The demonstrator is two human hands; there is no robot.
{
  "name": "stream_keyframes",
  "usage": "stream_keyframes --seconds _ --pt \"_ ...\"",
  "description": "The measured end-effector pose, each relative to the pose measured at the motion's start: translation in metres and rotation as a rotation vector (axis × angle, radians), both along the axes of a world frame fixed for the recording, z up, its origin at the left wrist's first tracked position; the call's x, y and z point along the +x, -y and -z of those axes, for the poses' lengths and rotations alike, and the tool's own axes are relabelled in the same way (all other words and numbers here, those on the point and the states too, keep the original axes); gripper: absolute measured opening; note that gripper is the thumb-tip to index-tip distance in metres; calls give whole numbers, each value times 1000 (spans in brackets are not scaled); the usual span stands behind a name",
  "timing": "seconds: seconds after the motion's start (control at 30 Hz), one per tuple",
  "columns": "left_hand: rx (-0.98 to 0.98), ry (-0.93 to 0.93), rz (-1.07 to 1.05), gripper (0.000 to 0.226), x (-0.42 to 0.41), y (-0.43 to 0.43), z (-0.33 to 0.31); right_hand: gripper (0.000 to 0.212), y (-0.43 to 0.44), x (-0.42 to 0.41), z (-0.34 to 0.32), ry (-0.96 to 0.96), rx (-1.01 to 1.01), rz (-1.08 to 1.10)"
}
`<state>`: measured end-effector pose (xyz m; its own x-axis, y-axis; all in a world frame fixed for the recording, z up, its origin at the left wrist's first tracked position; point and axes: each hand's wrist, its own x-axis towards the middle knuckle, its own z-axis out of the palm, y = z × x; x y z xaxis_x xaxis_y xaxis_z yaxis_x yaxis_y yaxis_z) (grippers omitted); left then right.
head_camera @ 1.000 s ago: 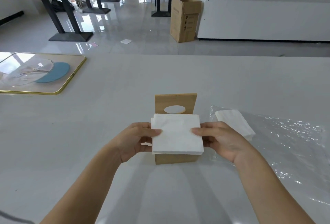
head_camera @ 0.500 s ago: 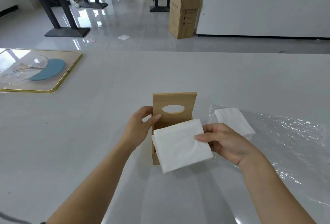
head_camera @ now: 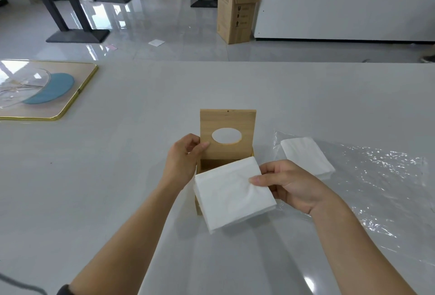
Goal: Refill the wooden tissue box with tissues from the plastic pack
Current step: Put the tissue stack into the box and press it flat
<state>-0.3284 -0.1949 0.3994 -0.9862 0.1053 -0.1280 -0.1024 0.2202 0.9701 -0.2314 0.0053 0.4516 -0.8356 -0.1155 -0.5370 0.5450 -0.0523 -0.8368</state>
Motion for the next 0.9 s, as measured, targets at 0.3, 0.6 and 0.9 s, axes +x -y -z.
stream_keyframes --seconds 0.3,0.6,0.9 --pt "148 175 -58 35 3 9 -3 6 6 -5 6 -84 -75 298" --pt "156 94 -180 19 10 12 -13 19 20 -9 4 -94 146 261" --pt "107 129 26 59 18 8 -3 15 35 -11 6 -214 557 143"
